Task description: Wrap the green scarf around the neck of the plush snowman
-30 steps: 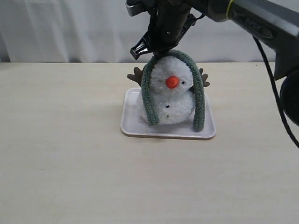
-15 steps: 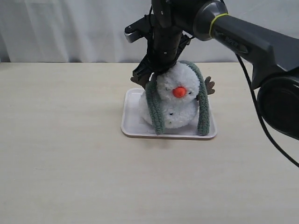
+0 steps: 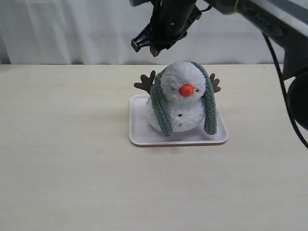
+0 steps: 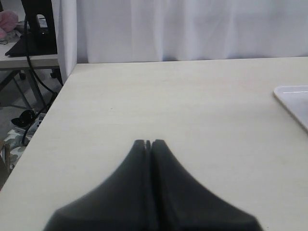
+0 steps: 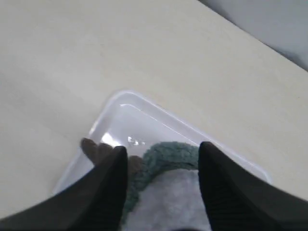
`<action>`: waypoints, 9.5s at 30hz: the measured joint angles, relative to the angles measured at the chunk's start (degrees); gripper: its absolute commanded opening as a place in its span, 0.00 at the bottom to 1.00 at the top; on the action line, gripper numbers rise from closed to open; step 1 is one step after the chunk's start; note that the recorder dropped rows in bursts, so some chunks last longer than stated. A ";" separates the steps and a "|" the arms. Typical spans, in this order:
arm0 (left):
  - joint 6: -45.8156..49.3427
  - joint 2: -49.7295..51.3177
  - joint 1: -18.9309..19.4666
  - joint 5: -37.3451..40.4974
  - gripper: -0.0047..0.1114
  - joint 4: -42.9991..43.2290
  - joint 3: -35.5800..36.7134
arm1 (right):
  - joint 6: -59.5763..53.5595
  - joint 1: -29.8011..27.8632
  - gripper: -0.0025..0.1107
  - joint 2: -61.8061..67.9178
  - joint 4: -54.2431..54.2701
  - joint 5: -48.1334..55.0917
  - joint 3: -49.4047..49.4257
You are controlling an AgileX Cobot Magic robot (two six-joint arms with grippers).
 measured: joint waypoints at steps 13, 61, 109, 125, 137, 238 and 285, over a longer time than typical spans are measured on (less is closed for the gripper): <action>0.00 0.00 0.00 0.00 0.04 0.00 0.00 | 6.71 8.54 0.43 -11.91 -1.68 0.00 16.26; 0.00 0.00 0.00 0.00 0.04 0.00 0.00 | 44.00 12.63 0.06 -12.66 -28.82 -34.53 61.41; 0.00 0.00 0.00 0.00 0.04 0.00 0.00 | 20.68 12.63 0.54 -25.07 -12.29 -4.94 52.11; 0.00 0.00 0.00 0.00 0.04 0.00 0.00 | 12.64 1.98 0.06 -5.21 -10.88 -0.08 9.36; 0.00 0.00 0.00 0.00 0.04 0.00 0.00 | 12.08 1.54 0.06 2.31 -10.84 -0.21 9.22; 0.00 0.00 0.00 0.00 0.04 0.00 0.00 | -32.25 -17.09 0.06 -26.10 46.48 -33.52 74.06; 0.00 0.00 0.00 0.00 0.04 0.00 0.00 | -58.29 -10.17 0.66 -17.45 73.21 -37.65 73.50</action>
